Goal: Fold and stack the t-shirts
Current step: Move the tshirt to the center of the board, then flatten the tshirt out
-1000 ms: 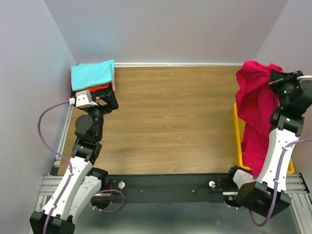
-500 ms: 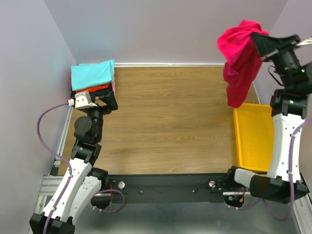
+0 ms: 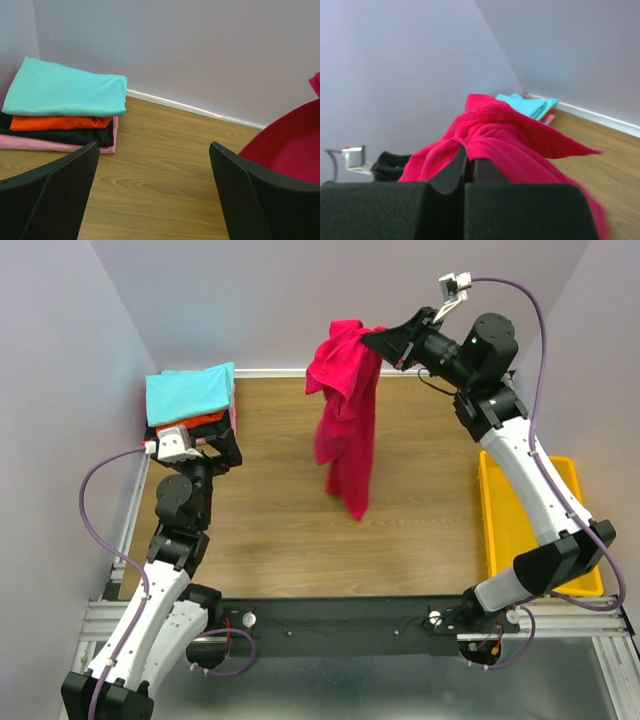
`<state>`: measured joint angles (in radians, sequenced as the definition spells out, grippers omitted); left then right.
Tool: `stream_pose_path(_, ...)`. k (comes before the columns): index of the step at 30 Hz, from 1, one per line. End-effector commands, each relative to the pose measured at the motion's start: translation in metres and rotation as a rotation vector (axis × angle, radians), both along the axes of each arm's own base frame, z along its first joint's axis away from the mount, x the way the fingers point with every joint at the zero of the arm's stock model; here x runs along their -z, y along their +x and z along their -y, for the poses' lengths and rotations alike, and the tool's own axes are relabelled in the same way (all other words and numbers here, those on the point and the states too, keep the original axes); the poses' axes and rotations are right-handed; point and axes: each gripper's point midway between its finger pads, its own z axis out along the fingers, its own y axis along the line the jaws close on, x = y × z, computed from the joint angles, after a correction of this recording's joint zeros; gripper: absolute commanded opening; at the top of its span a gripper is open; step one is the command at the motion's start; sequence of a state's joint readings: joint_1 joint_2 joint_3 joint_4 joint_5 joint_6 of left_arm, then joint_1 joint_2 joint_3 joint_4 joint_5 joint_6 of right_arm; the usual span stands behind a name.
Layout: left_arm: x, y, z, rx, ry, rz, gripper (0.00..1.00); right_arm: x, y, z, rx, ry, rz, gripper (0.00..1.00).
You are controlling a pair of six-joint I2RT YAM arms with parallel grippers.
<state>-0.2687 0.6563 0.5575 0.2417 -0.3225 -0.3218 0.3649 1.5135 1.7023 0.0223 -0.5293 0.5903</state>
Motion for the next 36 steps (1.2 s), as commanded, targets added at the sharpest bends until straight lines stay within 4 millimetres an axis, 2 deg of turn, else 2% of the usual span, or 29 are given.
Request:
stream_pose_path(1, -0.001, -0.001, -0.011, -0.06, -0.002, -0.006, 0.98, 0.01, 0.014, 0.021, 0.156, -0.056, 0.053, 0.01)
stream_pose_path(2, 0.0, -0.001, -0.012, -0.066, -0.005, -0.009, 0.98, 0.026, 0.022, 0.027, 0.206, -0.075, 0.027, 0.0)
stream_pose_path(3, 0.004, 0.001, -0.013, -0.079, -0.006, -0.021, 0.98, 0.041, 0.037, 0.043, 0.319, -0.085, -0.004, 0.01)
stream_pose_path(4, 0.005, 0.001, -0.014, -0.084, -0.008, -0.029, 0.98, 0.055, 0.043, 0.054, 0.385, -0.1, -0.031, 0.01)
stream_pose_path(5, 0.009, 0.003, -0.017, -0.101, -0.009, -0.047, 0.98, 0.099, 0.058, 0.075, 0.51, -0.133, -0.125, 0.01)
stream_pose_path(8, 0.019, 0.009, -0.017, -0.119, -0.002, -0.104, 0.98, 0.167, 0.082, 0.138, 0.738, -0.118, -0.313, 0.03)
stream_pose_path(9, 0.024, 0.013, -0.014, -0.11, -0.001, -0.122, 0.97, 0.206, 0.084, 0.164, 0.796, -0.144, -0.392, 0.08)
stream_pose_path(10, 0.024, 0.015, -0.012, -0.099, -0.006, -0.123, 0.96, 0.226, 0.086, 0.174, 0.82, -0.156, -0.436, 0.29)
stream_pose_path(11, 0.025, 0.017, -0.008, -0.085, -0.009, -0.128, 0.96, 0.245, 0.087, 0.185, 0.857, -0.178, -0.472, 0.45)
stream_pose_path(12, 0.031, 0.02, -0.003, -0.065, -0.007, -0.144, 0.95, 0.276, 0.088, 0.193, 0.883, -0.22, -0.531, 0.69)
stream_pose_path(14, 0.032, 0.023, 0.009, -0.036, -0.002, -0.153, 0.94, 0.305, 0.083, 0.197, 0.891, -0.279, -0.595, 0.83)
stream_pose_path(15, 0.035, 0.026, 0.012, -0.042, 0.003, -0.167, 0.94, 0.32, 0.081, 0.194, 0.874, -0.296, -0.623, 0.87)
stream_pose_path(16, 0.037, 0.027, 0.017, -0.035, 0.005, -0.174, 0.94, 0.325, 0.08, 0.191, 0.856, -0.303, -0.635, 0.9)
stream_pose_path(19, 0.046, 0.032, 0.036, 0.009, 0.015, -0.206, 0.94, 0.337, 0.072, 0.172, 0.764, -0.32, -0.658, 0.9)
stream_pose_path(23, 0.057, 0.033, 0.06, 0.07, 0.009, -0.226, 0.93, 0.341, 0.053, 0.144, 0.696, -0.4, -0.611, 0.89)
stream_pose_path(24, 0.064, 0.032, 0.067, 0.084, 0.005, -0.241, 0.93, 0.34, 0.046, 0.127, 0.65, -0.411, -0.6, 0.88)
stream_pose_path(26, 0.074, 0.029, 0.076, 0.108, 0.0, -0.26, 0.92, 0.341, 0.035, 0.109, 0.595, -0.426, -0.581, 0.85)
stream_pose_path(27, 0.085, 0.025, 0.086, 0.133, -0.006, -0.286, 0.92, 0.346, 0.026, 0.092, 0.55, -0.446, -0.578, 0.84)
stream_pose_path(29, 0.097, 0.02, 0.098, 0.166, -0.013, -0.31, 0.91, 0.35, 0.018, 0.076, 0.51, -0.464, -0.572, 0.82)
stream_pose_path(30, 0.111, 0.017, 0.105, 0.184, -0.005, -0.341, 0.91, 0.355, 0.016, 0.067, 0.484, -0.474, -0.575, 0.81)
stream_pose_path(31, 0.117, 0.014, 0.111, 0.203, -0.02, -0.354, 0.91, 0.358, 0.011, 0.054, 0.451, -0.486, -0.571, 0.79)
stream_pose_path(34, 0.142, 0.001, 0.129, 0.278, -0.045, -0.406, 0.91, 0.368, 0.007, 0.035, 0.398, -0.514, -0.578, 0.73)
stream_pose_path(36, 0.156, -0.01, 0.142, 0.339, -0.059, -0.429, 0.89, 0.378, 0.006, 0.031, 0.388, -0.522, -0.603, 0.71)
